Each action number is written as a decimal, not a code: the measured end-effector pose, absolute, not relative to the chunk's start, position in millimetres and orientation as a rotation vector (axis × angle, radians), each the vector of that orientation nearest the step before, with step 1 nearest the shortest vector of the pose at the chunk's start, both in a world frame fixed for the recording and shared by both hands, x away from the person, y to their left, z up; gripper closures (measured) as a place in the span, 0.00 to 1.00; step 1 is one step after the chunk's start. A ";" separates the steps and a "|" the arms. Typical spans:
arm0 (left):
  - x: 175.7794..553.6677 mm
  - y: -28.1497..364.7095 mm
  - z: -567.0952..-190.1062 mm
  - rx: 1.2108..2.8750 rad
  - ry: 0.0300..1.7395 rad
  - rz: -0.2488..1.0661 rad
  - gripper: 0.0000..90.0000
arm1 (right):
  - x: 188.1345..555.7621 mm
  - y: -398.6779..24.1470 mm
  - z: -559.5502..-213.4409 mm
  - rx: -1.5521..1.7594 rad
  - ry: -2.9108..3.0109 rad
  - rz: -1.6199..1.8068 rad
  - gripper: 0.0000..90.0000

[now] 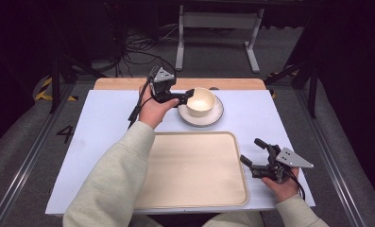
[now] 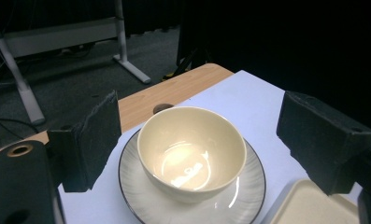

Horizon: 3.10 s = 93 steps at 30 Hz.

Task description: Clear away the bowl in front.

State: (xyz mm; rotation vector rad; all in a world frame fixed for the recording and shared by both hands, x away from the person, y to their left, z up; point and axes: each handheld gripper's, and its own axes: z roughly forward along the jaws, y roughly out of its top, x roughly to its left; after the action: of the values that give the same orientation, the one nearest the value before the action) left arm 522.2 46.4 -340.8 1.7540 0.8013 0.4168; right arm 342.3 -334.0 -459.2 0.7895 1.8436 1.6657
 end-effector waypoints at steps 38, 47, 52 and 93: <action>582.4 12.6 -389.2 1.885 1.046 0.296 0.22 | 341.5 -331.2 -458.8 0.781 1.851 1.637 0.10; 588.1 8.7 -405.1 1.930 1.093 0.261 0.28 | 341.2 -331.6 -459.0 0.788 1.842 1.634 0.11; 589.9 7.5 -411.4 1.945 1.130 0.229 0.36 | 340.9 -330.6 -458.9 0.790 1.842 1.628 0.11; 595.8 -2.2 -422.7 1.906 1.354 0.216 0.92 | 340.5 -331.6 -459.1 0.798 1.823 1.630 0.12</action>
State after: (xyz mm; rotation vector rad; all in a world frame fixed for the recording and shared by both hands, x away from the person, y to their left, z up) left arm 595.8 -2.2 -422.7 1.9057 1.3538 0.2158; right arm 340.5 -331.6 -459.1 0.7980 1.8232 1.6300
